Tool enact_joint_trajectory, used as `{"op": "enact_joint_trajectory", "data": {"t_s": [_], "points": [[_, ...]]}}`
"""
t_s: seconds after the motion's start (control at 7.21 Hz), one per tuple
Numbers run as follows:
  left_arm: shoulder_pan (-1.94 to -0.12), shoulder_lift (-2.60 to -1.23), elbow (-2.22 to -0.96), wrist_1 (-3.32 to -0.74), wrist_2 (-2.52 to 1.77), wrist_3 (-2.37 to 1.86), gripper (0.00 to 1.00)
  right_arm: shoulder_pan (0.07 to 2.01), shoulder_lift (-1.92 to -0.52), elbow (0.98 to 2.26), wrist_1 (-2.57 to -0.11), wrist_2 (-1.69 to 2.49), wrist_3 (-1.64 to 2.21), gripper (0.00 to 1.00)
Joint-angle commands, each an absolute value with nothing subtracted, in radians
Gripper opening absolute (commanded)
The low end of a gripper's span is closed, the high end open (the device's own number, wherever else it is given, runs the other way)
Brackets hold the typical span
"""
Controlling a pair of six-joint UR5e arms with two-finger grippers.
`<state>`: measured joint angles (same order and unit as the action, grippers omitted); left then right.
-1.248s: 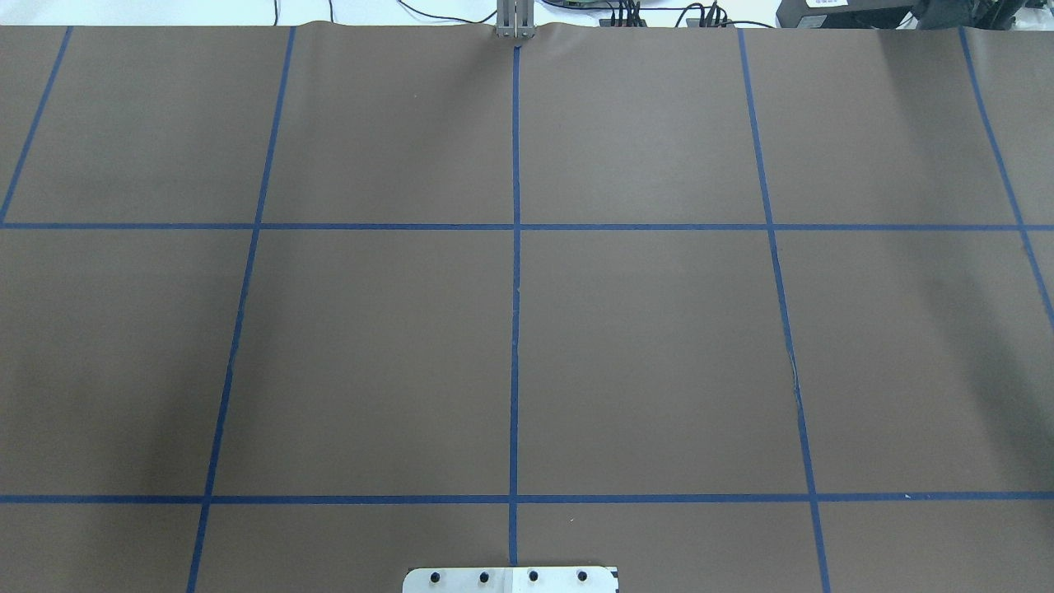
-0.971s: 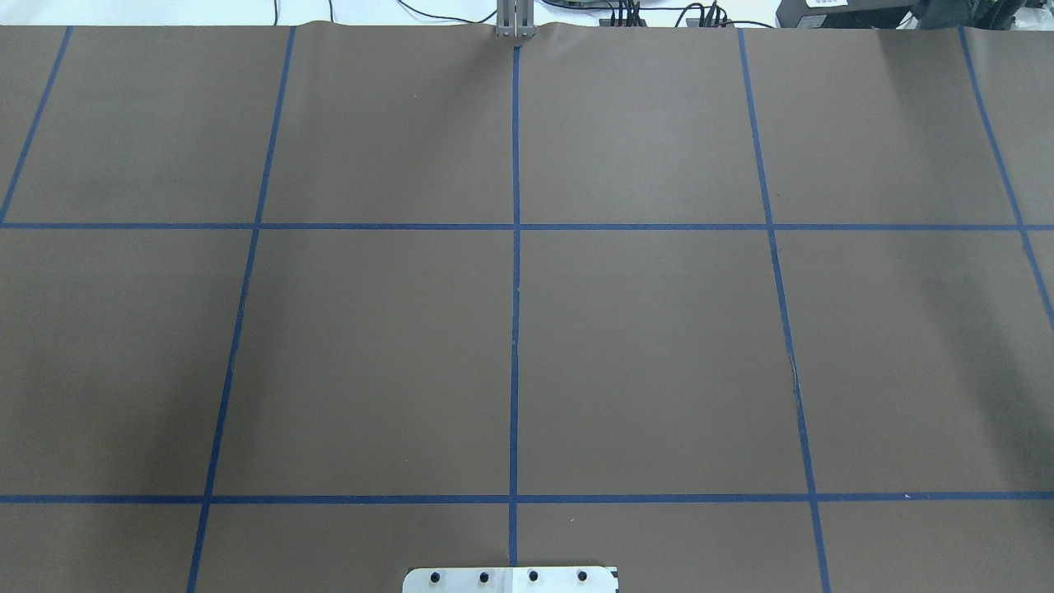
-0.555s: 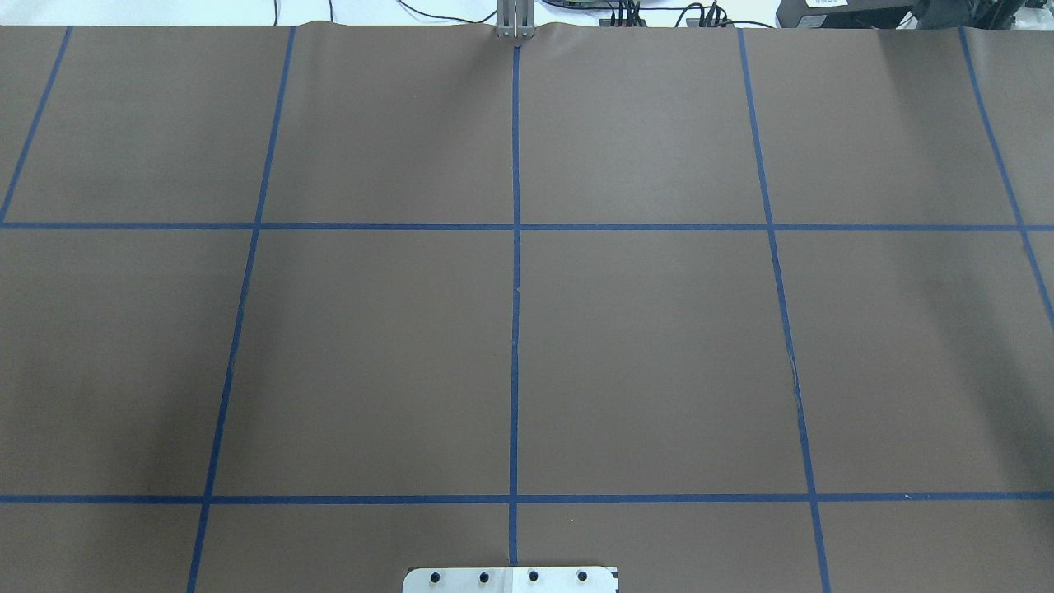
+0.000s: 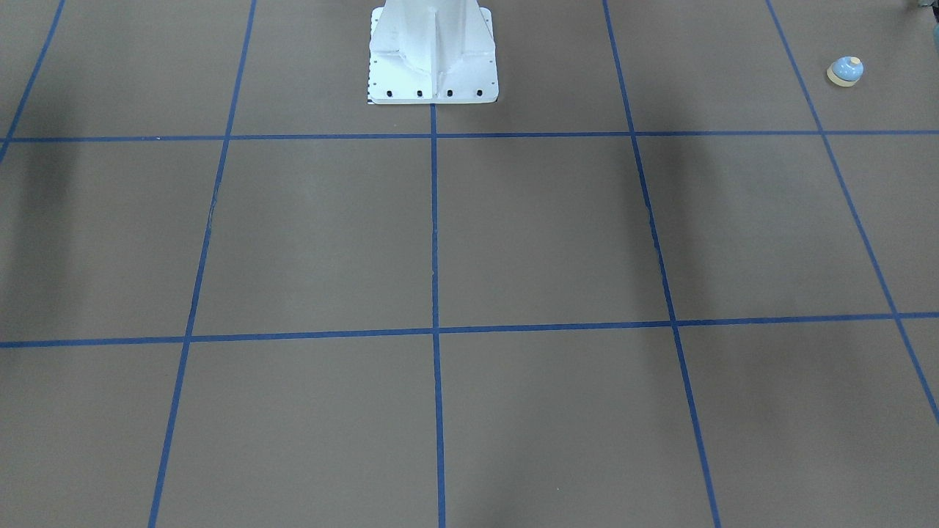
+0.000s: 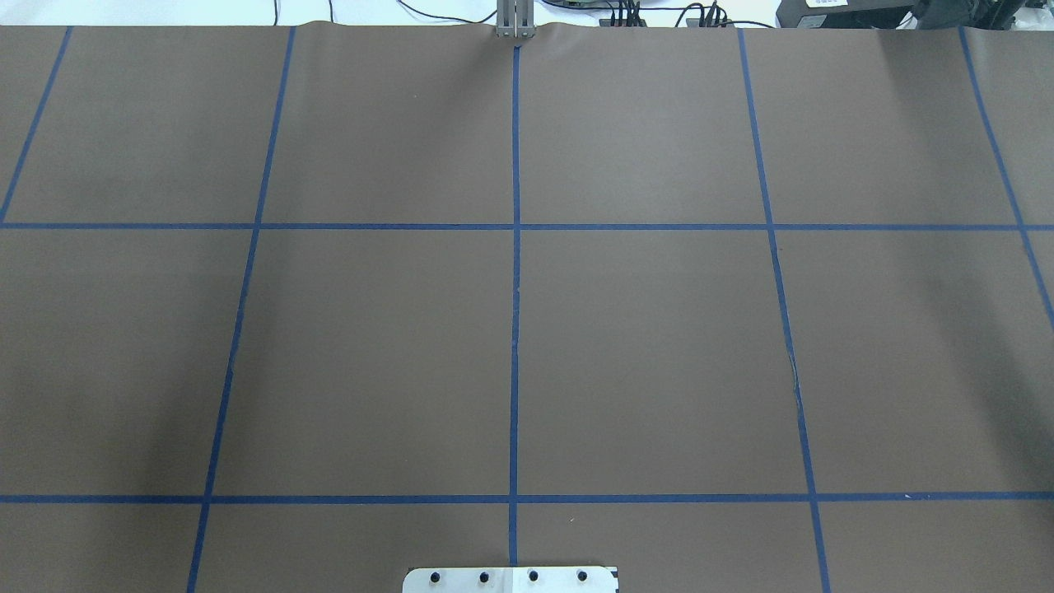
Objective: Place and press bell with both arms
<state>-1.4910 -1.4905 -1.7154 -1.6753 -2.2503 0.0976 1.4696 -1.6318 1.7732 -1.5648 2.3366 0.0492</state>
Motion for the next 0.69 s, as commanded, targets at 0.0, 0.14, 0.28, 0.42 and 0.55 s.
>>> {"op": "enact_joint_trajectory", "data": {"t_s": [0.0, 0.14, 0.28, 0.42, 0.55], "points": [[-1.489, -1.489, -1.715, -1.675, -2.250, 0.094, 1.00, 1.470, -1.631, 1.773, -1.565, 2.338, 0.049, 1.00], [-1.489, -1.489, -1.713, -1.672, -2.249, 0.092, 1.00, 1.470, -1.631, 1.773, -1.565, 2.338, 0.049, 1.00], [-1.489, -1.489, -1.715, -1.674, -2.250, 0.094, 1.00, 1.470, -1.631, 1.772, -1.565, 2.338, 0.049, 1.00], [-1.489, -1.489, -1.715, -1.671, -2.250, 0.094, 0.99, 1.470, -1.631, 1.767, -1.566, 2.338, 0.049, 1.00], [-1.489, -1.489, -1.715, -1.671, -2.247, 0.095, 0.99, 1.470, -1.631, 1.766, -1.565, 2.339, 0.043, 1.00]]}}
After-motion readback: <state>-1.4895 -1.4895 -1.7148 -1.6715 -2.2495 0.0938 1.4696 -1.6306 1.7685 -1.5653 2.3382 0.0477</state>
